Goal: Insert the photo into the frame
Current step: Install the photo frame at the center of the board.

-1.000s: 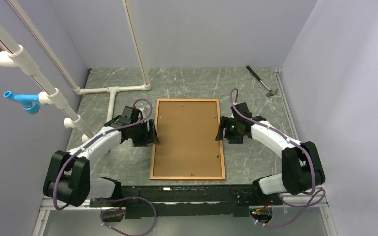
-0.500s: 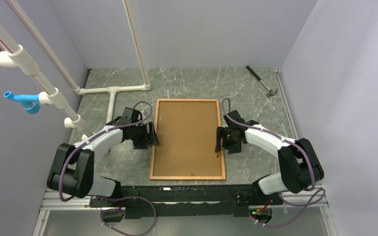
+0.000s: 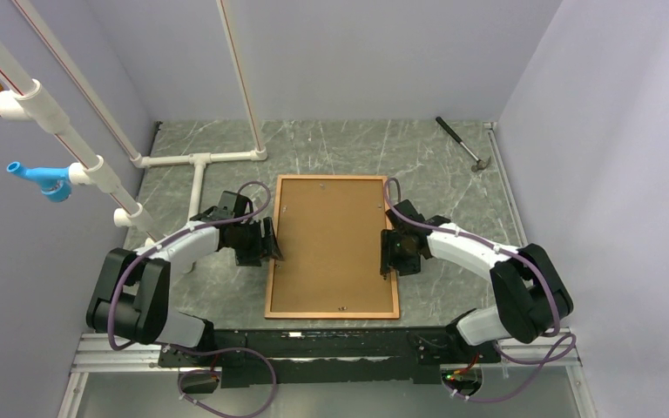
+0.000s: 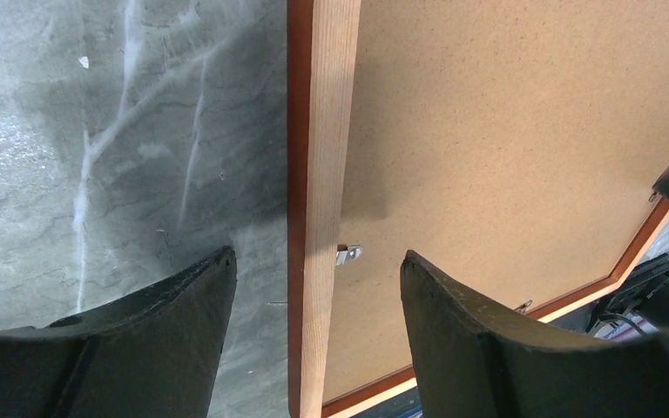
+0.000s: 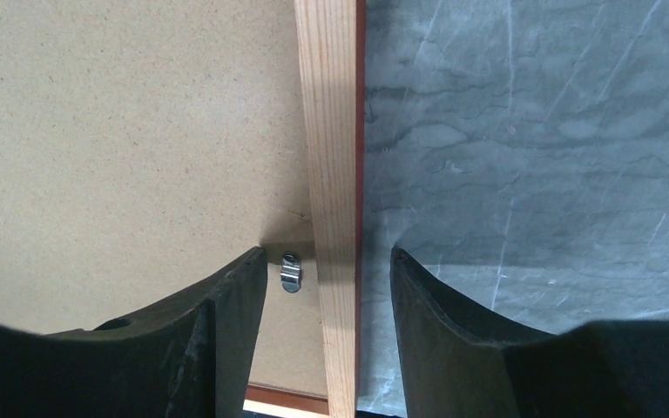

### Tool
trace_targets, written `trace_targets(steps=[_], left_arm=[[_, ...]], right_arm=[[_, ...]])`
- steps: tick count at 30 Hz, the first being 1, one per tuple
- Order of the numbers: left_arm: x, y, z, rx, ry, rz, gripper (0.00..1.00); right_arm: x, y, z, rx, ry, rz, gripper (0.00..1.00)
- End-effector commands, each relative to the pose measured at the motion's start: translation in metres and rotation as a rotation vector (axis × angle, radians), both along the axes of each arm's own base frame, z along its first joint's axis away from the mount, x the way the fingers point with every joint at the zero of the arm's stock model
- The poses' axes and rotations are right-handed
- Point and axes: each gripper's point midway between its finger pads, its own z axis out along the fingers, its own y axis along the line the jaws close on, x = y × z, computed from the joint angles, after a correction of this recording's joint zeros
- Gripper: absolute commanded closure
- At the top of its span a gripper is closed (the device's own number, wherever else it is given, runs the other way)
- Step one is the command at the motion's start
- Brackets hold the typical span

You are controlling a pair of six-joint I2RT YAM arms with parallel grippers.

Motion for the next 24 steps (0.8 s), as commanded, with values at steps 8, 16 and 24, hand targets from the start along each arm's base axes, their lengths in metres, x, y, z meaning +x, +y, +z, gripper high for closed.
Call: trace_targets(steps=[8,16,24], left_arm=[[0.004,-0.001,-0.001,-0.012,-0.014,-0.002,0.28],[0.004,-0.001,-0.001,-0.010,-0.017,-0.002,0.28],[0.004,-0.002,-0.004,-0.017,-0.012,-0.007,0.28]], right_arm=[[-0.025,-0.009,-0.010,-0.074,0.073,0.014,0.63],[-0.014,-0.018,-0.001,-0.165,0.034,0.034,0.96],[-0.006,-0.022,0.000,-0.220,0.005,0.041,1.00]])
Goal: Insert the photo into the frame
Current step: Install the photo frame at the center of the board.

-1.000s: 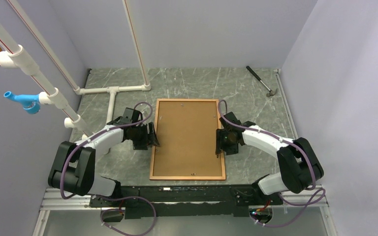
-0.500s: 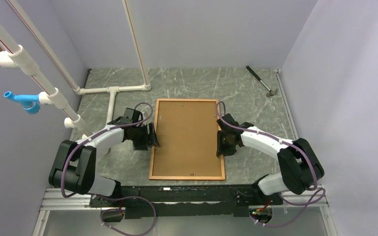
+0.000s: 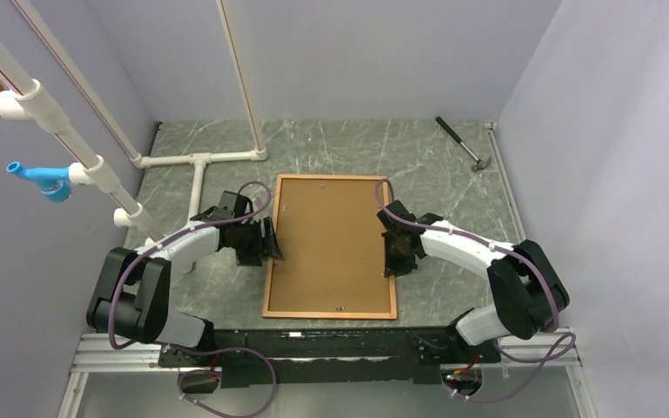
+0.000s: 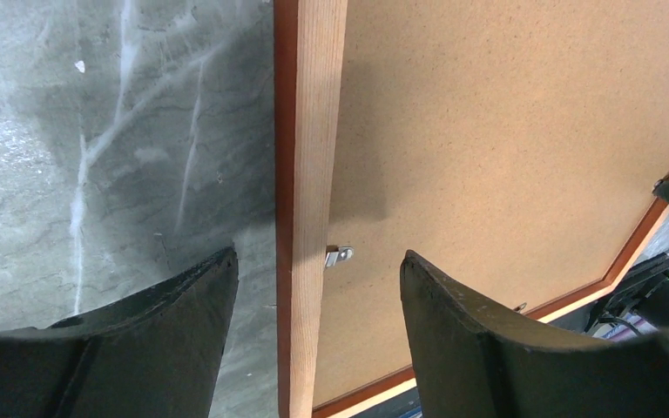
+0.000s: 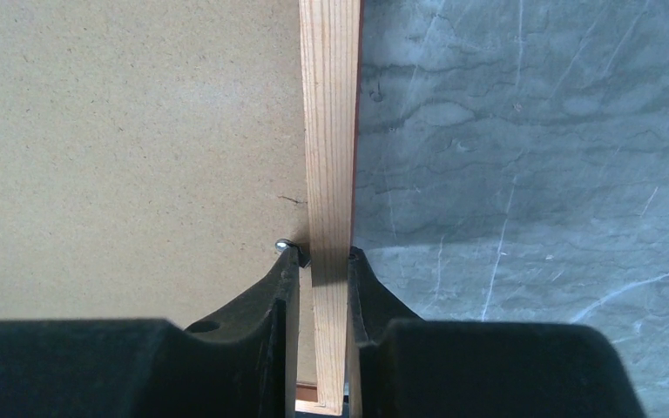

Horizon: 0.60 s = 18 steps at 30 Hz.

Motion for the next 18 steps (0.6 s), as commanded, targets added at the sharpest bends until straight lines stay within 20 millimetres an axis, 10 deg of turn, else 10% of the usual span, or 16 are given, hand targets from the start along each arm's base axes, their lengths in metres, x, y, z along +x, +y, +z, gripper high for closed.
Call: trace_targets(steps=[1,8,13,18], left_arm=[[0.003,-0.002,-0.003,-0.014,-0.011,-0.009,0.28],[0.004,0.000,-0.004,-0.002,-0.013,-0.008,0.28],[0.005,0.002,-0.003,0.013,-0.022,-0.005,0.28],[0.004,0.002,-0.008,0.011,-0.011,-0.001,0.28]], right_arm=[[0.001,-0.022,-0.003,-0.142,-0.011,0.023,1.00],[0.005,-0.006,0.000,-0.062,-0.020,0.044,0.97],[0.016,0.015,0.015,0.062,-0.077,0.055,0.31],[0.028,0.027,0.020,0.159,-0.078,0.037,0.05]])
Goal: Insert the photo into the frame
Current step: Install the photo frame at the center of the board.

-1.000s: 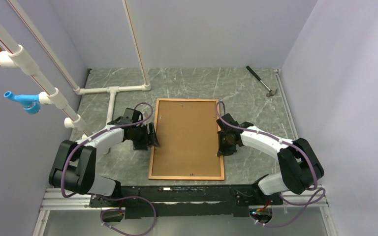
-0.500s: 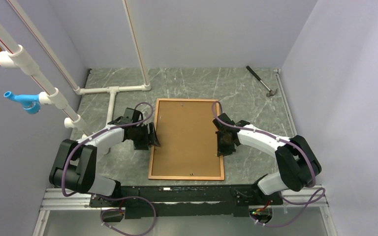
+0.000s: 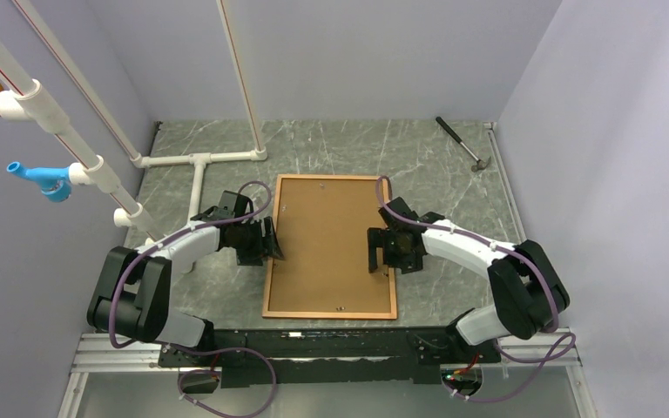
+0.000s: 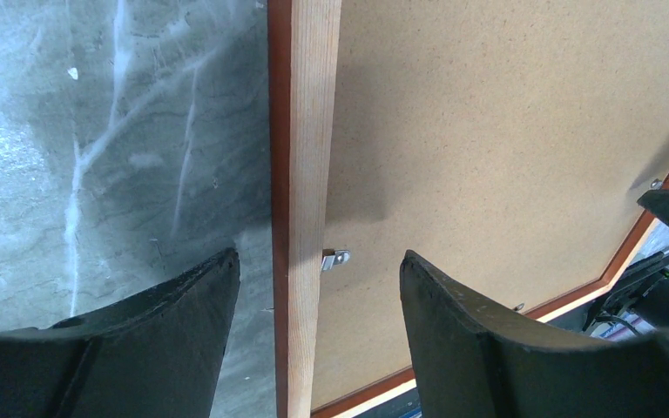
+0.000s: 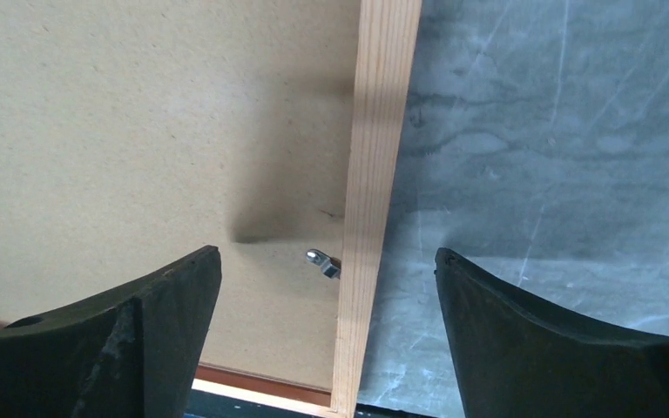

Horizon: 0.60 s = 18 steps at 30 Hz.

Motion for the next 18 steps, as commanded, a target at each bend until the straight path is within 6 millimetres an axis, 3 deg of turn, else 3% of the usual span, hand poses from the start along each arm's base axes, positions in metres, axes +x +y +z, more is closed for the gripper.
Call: trace_targets(steps=[1,8,18], left_arm=[[0.003,0.002,-0.008,0.011,-0.009,0.001,0.28],[0.000,-0.013,-0.005,-0.062,-0.006,-0.021,0.31],[-0.017,-0.037,0.005,-0.090,0.004,-0.081,0.35]], right_arm=[[0.024,0.018,0.015,0.118,-0.055,-0.005,0.04],[0.032,0.029,0.013,0.225,-0.012,-0.012,0.04],[0.008,0.041,0.014,0.334,0.051,0.033,0.05]])
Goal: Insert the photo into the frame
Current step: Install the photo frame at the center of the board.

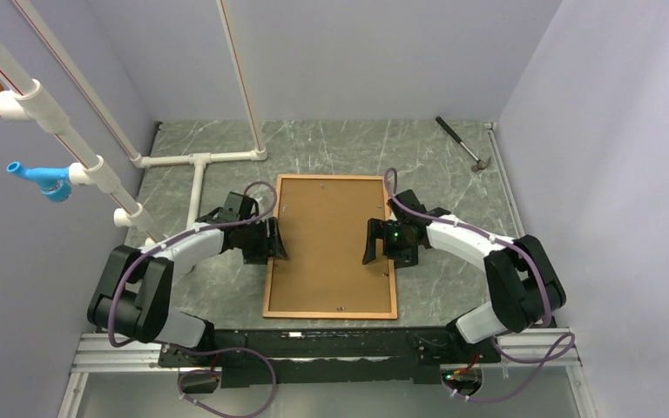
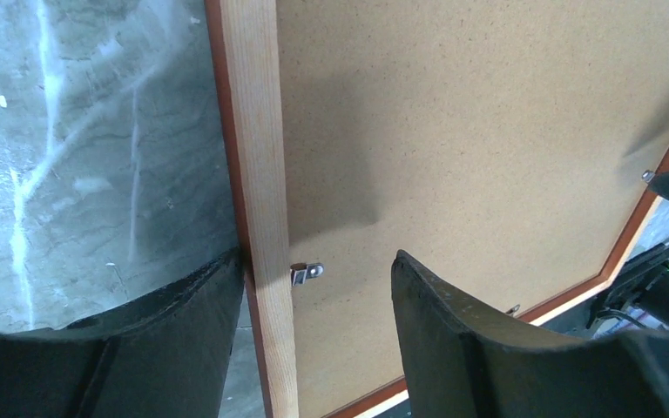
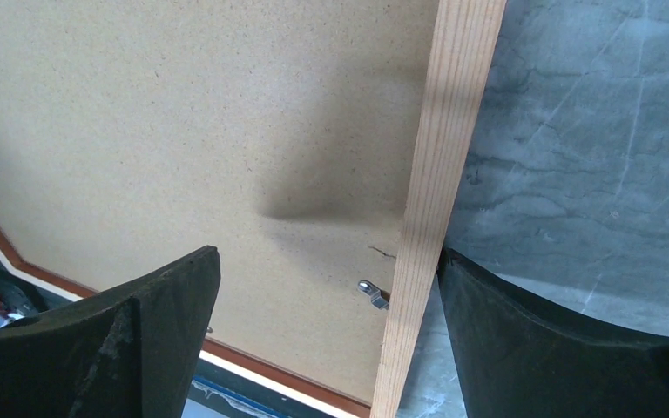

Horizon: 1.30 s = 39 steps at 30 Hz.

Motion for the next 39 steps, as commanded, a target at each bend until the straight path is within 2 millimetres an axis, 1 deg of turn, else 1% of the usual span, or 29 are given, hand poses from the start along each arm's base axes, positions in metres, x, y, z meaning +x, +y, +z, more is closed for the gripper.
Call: trace_targets(steps=[1,5,8,10,14,17,20,23,27,30,35,38,39], left_arm=[[-0.020,-0.022,0.005,-0.050,0.031,-0.050,0.35],[-0.029,-0.027,0.011,-0.047,0.020,-0.055,0.35],[-0.038,-0.028,0.014,-0.052,0.011,-0.054,0.35],[-0.045,-0.028,0.015,-0.050,0.008,-0.049,0.35],[-0.052,-0.025,0.025,-0.051,-0.009,-0.045,0.35],[-0.056,-0.025,0.031,-0.053,-0.012,-0.054,0.34],[-0.063,-0.023,0.030,-0.038,0.006,-0.073,0.34],[-0.072,-0.014,0.023,0.015,0.043,-0.090,0.31],[-0.071,0.008,0.017,0.144,0.046,-0.067,0.23],[-0.066,0.015,0.019,0.196,0.035,-0.053,0.14],[-0.049,0.012,0.034,0.209,-0.015,-0.074,0.11],[-0.035,0.009,0.046,0.192,-0.033,-0.086,0.11],[-0.027,0.006,0.052,0.178,-0.047,-0.089,0.11]], right_arm=[[-0.014,0.019,0.008,0.126,0.018,0.048,0.05],[-0.026,0.015,0.006,0.137,0.032,0.048,0.06],[-0.033,0.012,0.009,0.143,0.034,0.048,0.06],[-0.037,0.011,0.014,0.148,0.028,0.050,0.06],[-0.043,0.010,0.019,0.159,0.028,0.050,0.06],[-0.051,0.009,0.019,0.173,0.042,0.044,0.06],[-0.058,0.003,0.014,0.157,0.057,0.023,0.06],[-0.063,-0.006,0.007,0.112,0.062,0.008,0.04],[-0.057,-0.017,0.005,0.047,0.042,-0.010,0.01],[-0.047,-0.019,0.007,0.016,0.021,-0.010,0.00],[-0.025,-0.022,0.012,0.014,-0.012,-0.028,0.00],[-0.010,-0.024,0.016,0.024,-0.026,-0.038,0.00],[-0.005,-0.025,0.017,0.026,-0.031,-0.041,0.00]])
